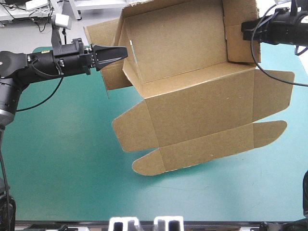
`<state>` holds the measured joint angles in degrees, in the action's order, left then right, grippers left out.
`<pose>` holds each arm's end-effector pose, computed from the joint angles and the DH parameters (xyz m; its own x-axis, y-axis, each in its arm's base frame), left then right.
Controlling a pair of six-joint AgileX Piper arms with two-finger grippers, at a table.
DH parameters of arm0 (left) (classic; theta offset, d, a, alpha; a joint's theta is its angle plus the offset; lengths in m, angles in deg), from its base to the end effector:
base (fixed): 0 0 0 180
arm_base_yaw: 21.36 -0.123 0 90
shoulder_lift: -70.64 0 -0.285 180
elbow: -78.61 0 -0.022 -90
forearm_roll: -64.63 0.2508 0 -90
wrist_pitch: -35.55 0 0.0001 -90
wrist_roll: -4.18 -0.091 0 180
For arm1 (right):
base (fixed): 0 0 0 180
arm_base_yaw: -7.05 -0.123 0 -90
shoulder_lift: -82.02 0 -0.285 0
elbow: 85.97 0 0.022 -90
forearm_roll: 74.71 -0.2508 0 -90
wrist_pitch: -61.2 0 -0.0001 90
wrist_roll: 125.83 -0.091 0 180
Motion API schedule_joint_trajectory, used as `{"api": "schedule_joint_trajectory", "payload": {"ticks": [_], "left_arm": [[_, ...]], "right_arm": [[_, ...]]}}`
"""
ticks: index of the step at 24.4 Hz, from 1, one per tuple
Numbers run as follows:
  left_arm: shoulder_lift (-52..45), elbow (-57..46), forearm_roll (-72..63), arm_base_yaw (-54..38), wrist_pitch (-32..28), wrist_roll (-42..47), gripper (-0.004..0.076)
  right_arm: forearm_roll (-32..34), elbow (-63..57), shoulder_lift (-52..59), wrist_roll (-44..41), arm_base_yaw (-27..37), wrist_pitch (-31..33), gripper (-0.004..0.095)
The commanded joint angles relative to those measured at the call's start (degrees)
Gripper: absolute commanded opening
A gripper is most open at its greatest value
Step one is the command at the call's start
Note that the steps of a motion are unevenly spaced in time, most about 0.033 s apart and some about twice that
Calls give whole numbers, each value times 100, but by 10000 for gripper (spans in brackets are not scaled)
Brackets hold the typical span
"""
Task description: Fold the box
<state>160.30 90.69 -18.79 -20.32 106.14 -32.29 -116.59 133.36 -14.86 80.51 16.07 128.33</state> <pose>0.2685 -0.0902 0.4803 -0.6106 -0.1863 -0.7697 0.7196 0.2754 -0.6375 0.3024 0.0087 0.5253 -0.4091 -0.0341 -0.9118 -0.4671 0.8663 0.1772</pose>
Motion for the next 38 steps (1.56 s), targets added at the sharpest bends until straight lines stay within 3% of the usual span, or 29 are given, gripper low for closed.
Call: {"api": "schedule_joint_trajectory", "payload": {"ticks": [1, 5, 9, 11, 12, 16, 20, 24, 33, 38], "left_arm": [[-197, 174, -216, 16, -23, -2, -10], [-197, 174, -779, 4, -243, -74, -10], [-197, 174, -1645, 4, -631, -690, -10], [-197, 174, -2044, -80, -1181, -972, -10], [-197, 257, -2033, -287, -1545, -1128, -10], [-172, 404, -1999, -1357, -1996, -1169, -10], [125, 404, -1500, -2410, -1530, -779, -10], [553, 404, -1296, -2908, -1071, -705, -10], [1065, 404, -331, -2886, -189, -677, -10], [1076, 404, 123, -2505, 126, -688, -10]], "right_arm": [[-353, 164, 178, -33, 36, -401, -23], [-331, 164, 178, -33, 36, -358, -23], [-293, 164, 178, -33, 36, -262, -23], [-142, 164, 178, -33, 36, -130, -23], [-75, 164, 190, -33, 36, -47, -23], [-111, 164, 243, -70, 36, 69, -23], [-362, 164, 493, -74, 36, -29, -24], [-524, 164, 888, -74, 36, -85, -23], [-1534, 164, 1231, 74, 36, -398, -24], [-1613, 164, 1181, 74, 36, -484, -23]]}}
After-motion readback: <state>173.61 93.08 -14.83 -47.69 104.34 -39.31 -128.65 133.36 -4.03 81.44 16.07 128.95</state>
